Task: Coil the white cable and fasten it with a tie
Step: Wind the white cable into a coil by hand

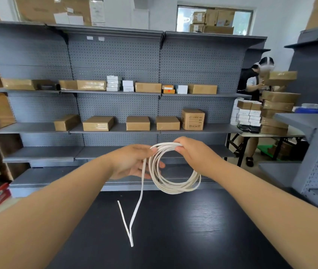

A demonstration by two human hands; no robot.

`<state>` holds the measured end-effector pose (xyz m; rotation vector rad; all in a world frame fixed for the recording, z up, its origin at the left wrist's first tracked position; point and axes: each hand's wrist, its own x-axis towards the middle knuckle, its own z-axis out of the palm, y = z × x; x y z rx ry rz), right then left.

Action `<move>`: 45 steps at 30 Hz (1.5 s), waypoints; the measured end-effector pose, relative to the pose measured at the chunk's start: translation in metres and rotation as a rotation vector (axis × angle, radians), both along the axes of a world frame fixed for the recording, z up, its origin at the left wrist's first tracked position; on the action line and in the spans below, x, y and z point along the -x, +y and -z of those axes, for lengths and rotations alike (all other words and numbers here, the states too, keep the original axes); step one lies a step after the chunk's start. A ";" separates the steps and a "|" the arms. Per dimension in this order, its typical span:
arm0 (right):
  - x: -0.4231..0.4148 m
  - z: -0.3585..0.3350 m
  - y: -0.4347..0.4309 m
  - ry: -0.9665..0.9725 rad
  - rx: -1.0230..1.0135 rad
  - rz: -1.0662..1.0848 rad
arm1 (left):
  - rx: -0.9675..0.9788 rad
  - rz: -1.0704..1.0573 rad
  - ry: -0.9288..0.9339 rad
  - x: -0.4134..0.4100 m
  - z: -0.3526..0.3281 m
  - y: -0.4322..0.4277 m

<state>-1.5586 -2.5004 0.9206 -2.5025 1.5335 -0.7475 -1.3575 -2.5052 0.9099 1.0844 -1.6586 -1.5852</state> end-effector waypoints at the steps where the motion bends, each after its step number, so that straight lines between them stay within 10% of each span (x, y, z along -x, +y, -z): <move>1: -0.003 0.000 0.000 0.014 -0.004 -0.002 | -0.042 0.031 0.007 -0.005 0.001 -0.002; 16: -0.017 0.008 -0.005 -0.377 0.139 0.087 | 0.088 -0.279 0.381 0.015 0.021 0.001; 25: -0.002 0.022 -0.004 -0.538 0.056 0.055 | 0.645 -0.561 -0.202 0.046 0.018 0.016; 45: 0.016 0.018 0.007 -0.285 0.078 -0.053 | 0.970 -0.335 -0.823 0.057 -0.005 0.015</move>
